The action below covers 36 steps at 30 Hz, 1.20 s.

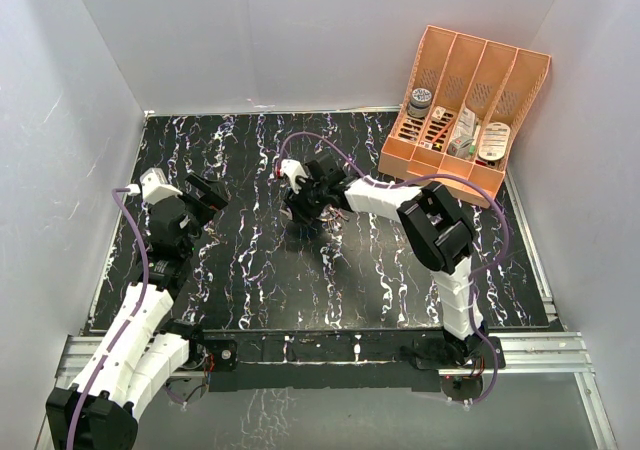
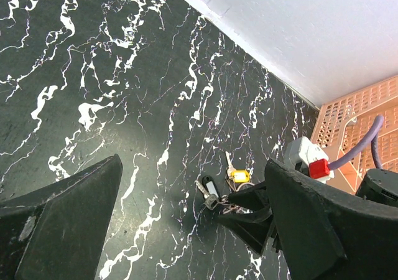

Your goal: Remove the keys from the keyring

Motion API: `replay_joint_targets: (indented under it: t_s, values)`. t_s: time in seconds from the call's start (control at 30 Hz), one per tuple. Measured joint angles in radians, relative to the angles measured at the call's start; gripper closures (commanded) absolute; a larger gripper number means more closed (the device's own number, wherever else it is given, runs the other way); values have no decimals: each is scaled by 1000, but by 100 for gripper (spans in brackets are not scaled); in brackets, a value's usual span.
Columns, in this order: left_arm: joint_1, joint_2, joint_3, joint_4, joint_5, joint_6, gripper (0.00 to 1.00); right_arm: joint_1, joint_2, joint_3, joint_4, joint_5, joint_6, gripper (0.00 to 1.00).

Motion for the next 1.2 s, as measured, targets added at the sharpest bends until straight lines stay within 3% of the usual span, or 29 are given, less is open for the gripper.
replay_joint_targets:
  t_s: [0.47, 1.2]
  values:
    - [0, 2, -10, 15, 11, 0, 4, 12, 60, 85, -11, 20, -22, 57]
    - [0, 13, -14, 52, 44, -6, 7, 67, 30, 154, -111, 132, -78, 53]
